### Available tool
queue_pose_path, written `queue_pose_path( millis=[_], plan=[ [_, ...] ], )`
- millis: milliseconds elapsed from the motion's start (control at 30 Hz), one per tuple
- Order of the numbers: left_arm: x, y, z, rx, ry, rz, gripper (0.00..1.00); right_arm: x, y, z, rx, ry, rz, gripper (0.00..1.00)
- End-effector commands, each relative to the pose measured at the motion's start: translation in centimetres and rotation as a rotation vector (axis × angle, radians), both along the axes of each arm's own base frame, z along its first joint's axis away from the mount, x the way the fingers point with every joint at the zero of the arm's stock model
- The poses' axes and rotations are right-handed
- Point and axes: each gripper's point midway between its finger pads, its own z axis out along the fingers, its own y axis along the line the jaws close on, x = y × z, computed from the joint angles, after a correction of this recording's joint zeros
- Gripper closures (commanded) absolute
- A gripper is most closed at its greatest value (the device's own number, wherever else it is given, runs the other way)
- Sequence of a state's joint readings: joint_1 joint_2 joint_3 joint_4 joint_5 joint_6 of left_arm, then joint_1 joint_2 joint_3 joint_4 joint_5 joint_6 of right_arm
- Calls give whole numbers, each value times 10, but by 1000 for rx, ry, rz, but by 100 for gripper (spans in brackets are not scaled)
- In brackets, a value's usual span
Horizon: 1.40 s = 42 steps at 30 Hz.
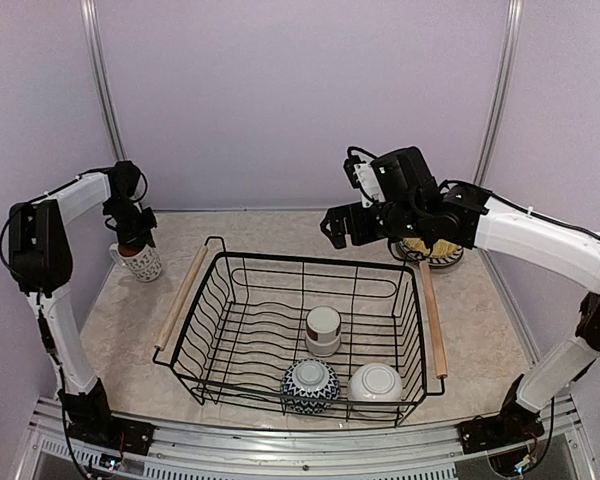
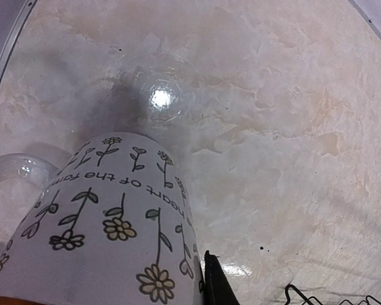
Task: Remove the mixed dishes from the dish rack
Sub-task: Place the cup at the corner of the board, then grab the cup from the dish rack.
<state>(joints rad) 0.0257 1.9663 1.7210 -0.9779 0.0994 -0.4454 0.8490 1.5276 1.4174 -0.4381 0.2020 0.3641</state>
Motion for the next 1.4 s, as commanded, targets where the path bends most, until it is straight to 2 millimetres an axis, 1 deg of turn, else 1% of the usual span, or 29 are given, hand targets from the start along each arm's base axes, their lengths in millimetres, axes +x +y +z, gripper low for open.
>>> queue_pose_path(
  millis=[0, 233, 367, 400, 467, 533, 567, 667, 733, 900, 967, 1000, 1033, 1067, 1100, 1133, 1167, 1200, 1233, 1267, 1367],
  plan=[
    [11, 4, -4, 34, -14, -11, 100, 0, 4, -7, -125, -15, -9, 0],
    [10, -3, -18, 32, 21, -34, 98, -12, 17, -21, -215, -12, 10, 0],
    [11, -7, -18, 19, 21, -38, 95, -17, 22, -27, -249, -1, 10, 0],
    [11, -7, -17, 16, 19, -39, 92, -20, 25, -28, -255, 1, 16, 0],
    [11, -7, -12, 16, 6, -43, 80, -24, 29, -31, -269, 6, 28, 0],
    [10, -6, -6, 21, -8, -43, 72, -30, 36, -35, -274, 20, 51, 0],
    [9, -20, -3, 21, -14, -74, 68, -33, 39, -37, -274, 29, 64, 0],
    [6, -26, 8, 22, -43, -87, 59, -41, 43, -48, -283, 65, 87, 0],
    [4, -30, 16, 20, -61, -98, 55, -45, 44, -57, -293, 94, 98, 0],
    [-2, -39, 44, 20, -142, -127, 43, -61, 49, -89, -326, 186, 136, 0],
    [-7, -42, 65, 4, -212, -137, 38, -69, 52, -102, -336, 218, 146, 0],
    [-8, -45, 70, -6, -239, -145, 35, -73, 54, -107, -338, 230, 152, 0],
    [-10, -47, 86, -18, -292, -154, 32, -76, 56, -112, -339, 245, 157, 0],
    [-12, -51, 92, -34, -326, -167, 29, -79, 56, -116, -342, 259, 156, 0],
    [-15, -54, 104, -49, -373, -179, 27, -82, 56, -120, -341, 273, 156, 0],
    [-17, -57, 111, -61, -404, -189, 26, -84, 55, -124, -342, 285, 156, 0],
    [-21, -59, 126, -73, -456, -200, 25, -87, 54, -128, -343, 297, 156, 0],
    [-24, -62, 137, -85, -494, -213, 24, -89, 52, -133, -348, 312, 150, 0],
    [-27, -65, 143, -100, -522, -228, 23, -91, 49, -138, -354, 325, 145, 0],
    [-31, -68, 155, -114, -563, -241, 22, -92, 46, -145, -365, 339, 135, 0],
    [-40, -81, 173, -165, -640, -299, 15, -95, 36, -159, -403, 373, 107, 0]
  ],
)
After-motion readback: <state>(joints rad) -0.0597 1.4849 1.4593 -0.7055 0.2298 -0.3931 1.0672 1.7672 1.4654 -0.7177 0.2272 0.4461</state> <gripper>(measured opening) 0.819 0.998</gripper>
